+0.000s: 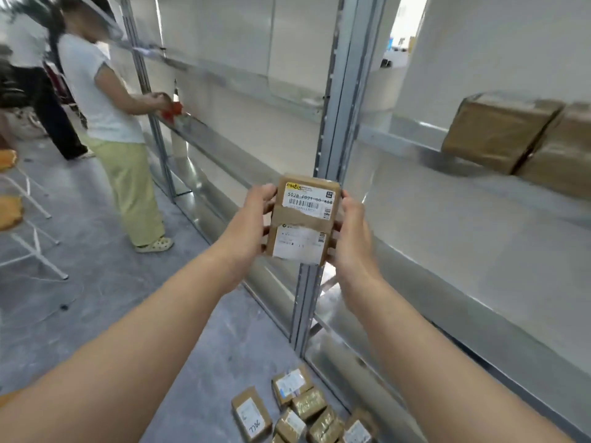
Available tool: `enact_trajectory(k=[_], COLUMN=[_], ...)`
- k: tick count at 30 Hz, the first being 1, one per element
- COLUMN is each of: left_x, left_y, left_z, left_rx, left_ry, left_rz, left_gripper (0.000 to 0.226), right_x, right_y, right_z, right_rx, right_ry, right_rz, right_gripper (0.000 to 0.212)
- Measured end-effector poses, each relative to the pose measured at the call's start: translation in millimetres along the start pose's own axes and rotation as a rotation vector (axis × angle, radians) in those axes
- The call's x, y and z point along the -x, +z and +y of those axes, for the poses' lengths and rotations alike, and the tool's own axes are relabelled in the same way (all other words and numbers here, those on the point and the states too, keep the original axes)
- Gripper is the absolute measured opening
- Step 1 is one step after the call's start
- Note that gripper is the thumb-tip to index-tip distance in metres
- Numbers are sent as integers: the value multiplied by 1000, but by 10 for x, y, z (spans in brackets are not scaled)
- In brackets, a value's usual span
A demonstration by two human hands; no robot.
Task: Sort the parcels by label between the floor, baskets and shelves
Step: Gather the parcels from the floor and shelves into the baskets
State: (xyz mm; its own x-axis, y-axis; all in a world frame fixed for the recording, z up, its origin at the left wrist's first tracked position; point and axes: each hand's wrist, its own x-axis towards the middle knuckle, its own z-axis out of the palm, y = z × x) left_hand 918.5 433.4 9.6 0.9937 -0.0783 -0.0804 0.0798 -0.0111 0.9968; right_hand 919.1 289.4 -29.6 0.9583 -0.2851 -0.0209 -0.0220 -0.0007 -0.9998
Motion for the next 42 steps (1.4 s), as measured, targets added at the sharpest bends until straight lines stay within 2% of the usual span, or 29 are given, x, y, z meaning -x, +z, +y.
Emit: enact_trajectory(k=[5, 10, 13, 18, 23, 27, 36, 42], left_x=[366, 702, 817, 846, 756, 681, 874, 1364], left_y=[207, 380, 462, 522, 498, 381, 169, 377], left_z=[896, 1654, 2035, 2500, 2657, 2658, 2509, 2474], left_rx=[-36, -40, -46, -44, -2, -8, -25, 19], left_ry=[196, 373, 469, 599, 614, 601, 580, 549], left_rz=[-42, -53, -53, -71, -119, -180, -472, -683], left_gripper=[65, 61, 52, 56, 58, 57, 48, 49], right_x=[186, 436, 500, 520, 547, 639, 1331, 2061], right_y=[-221, -442, -550, -613, -602, -496, -304, -499], right_z=[-1017, -1961, -2386, -2873, -3056, -3035, -2808, -2779], right_rx=[42, 47, 85, 98, 89, 93, 83, 129], right_ry=[-140, -304, -394, -505, -498, -476, -396, -401], right_rz=[32, 19, 6, 16, 64, 141, 474, 709], right_gripper=[70, 46, 51, 62, 54, 60, 45, 44])
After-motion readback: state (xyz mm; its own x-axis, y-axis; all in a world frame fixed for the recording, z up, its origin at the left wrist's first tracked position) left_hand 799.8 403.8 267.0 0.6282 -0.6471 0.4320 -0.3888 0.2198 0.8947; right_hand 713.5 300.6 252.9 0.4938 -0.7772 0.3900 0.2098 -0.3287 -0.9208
